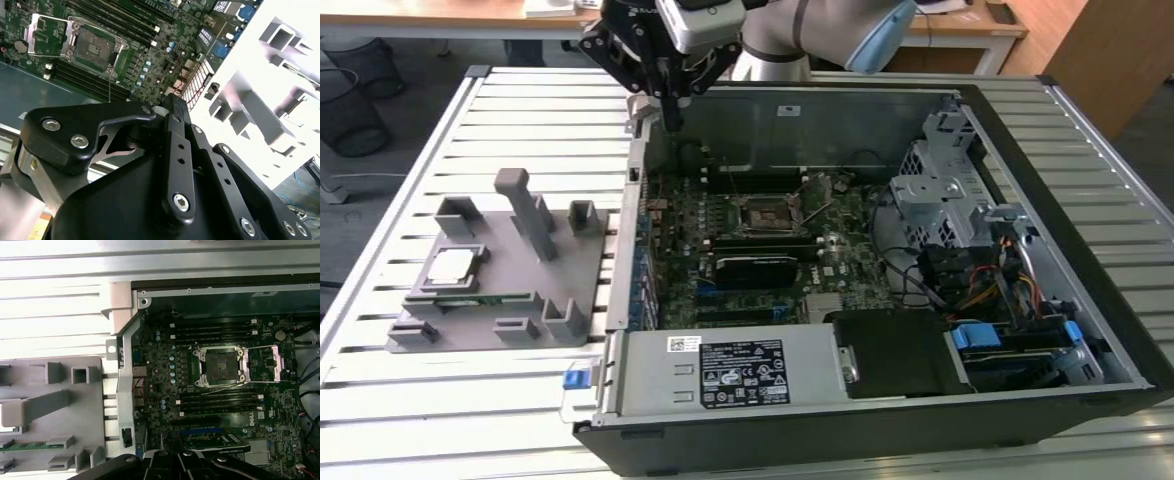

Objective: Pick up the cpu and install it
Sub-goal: 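Reach for the cpu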

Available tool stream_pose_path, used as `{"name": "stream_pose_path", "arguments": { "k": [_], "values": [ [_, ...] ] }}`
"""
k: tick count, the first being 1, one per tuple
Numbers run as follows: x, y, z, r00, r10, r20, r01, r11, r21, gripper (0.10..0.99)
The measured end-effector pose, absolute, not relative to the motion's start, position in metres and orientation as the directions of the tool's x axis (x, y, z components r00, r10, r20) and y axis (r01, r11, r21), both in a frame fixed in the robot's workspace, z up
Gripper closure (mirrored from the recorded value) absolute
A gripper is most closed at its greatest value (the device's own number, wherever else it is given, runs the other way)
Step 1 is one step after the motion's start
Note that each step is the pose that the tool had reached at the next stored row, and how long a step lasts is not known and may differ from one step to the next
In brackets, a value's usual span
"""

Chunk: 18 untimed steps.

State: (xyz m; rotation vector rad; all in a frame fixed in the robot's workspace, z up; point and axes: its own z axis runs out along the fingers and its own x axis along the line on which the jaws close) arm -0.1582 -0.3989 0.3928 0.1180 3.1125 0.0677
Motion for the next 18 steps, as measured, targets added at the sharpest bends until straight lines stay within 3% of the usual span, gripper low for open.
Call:
{"name": "stream_pose_path", "arguments": {
  "k": [18],
  "values": [
    [-0.170, -0.399, 0.392, -0.997, 0.076, -0.024, 0.075, 0.996, 0.044, 0.980]
  ]
}}
